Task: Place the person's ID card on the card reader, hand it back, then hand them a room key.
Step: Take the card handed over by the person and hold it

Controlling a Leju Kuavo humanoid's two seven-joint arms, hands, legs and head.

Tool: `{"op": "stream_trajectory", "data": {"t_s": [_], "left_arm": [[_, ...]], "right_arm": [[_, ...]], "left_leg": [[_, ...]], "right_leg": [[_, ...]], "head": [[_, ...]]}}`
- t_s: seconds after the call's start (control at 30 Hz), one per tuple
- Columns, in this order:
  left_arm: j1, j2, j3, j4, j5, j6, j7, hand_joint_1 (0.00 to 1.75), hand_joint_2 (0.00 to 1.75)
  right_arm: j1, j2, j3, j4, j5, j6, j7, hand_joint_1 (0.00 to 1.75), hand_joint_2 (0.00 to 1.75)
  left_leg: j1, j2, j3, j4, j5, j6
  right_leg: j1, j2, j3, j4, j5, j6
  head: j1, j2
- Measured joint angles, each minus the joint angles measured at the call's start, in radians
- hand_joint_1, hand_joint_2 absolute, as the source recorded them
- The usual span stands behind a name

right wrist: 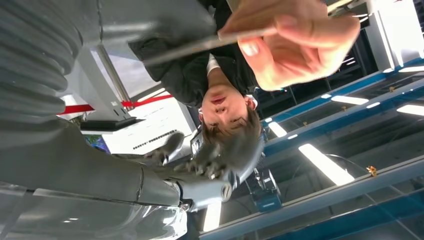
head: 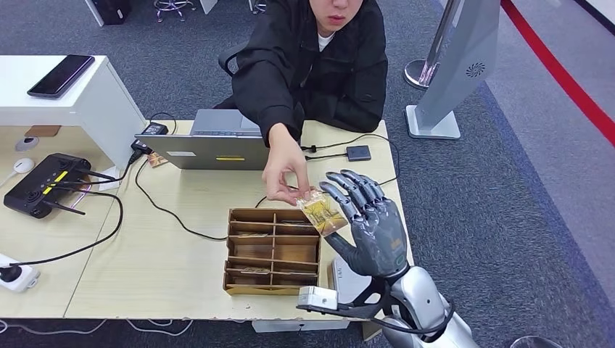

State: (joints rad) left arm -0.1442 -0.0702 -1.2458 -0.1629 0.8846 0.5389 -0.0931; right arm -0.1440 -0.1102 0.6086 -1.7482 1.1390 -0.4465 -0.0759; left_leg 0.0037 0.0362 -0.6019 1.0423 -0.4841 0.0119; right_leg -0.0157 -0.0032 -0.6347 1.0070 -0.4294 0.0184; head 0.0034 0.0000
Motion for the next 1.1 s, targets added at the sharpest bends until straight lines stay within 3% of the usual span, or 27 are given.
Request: {"op": "stream_trajectory", "data": {"t_s": [0.83, 1.1], "left_arm": [[0.000, 0.000, -0.002, 0.000, 0.011, 0.000, -0.001, 0.00, 0.00], [0.000, 0.000, -0.002, 0.000, 0.030, 0.002, -0.010, 0.00, 0.00]], "right_arm": [[-0.007, 0.000, 0.012, 0.004, -0.003, 0.007, 0.003, 1.75, 1.75], [-0.003, 0.004, 0.014, 0.004, -0.074, 0.017, -0.008, 1.75, 1.75]], "left_leg": [[0.000, 0.000, 0.000, 0.000, 0.000, 0.000], [0.000, 0.000, 0.000, 0.000, 0.000, 0.000]], "right_leg": [[0.000, 0.000, 0.000, 0.000, 0.000, 0.000], [0.000, 0.000, 0.000, 0.000, 0.000, 0.000]], "head": [[0.000, 0.000], [0.000, 0.000]]}}
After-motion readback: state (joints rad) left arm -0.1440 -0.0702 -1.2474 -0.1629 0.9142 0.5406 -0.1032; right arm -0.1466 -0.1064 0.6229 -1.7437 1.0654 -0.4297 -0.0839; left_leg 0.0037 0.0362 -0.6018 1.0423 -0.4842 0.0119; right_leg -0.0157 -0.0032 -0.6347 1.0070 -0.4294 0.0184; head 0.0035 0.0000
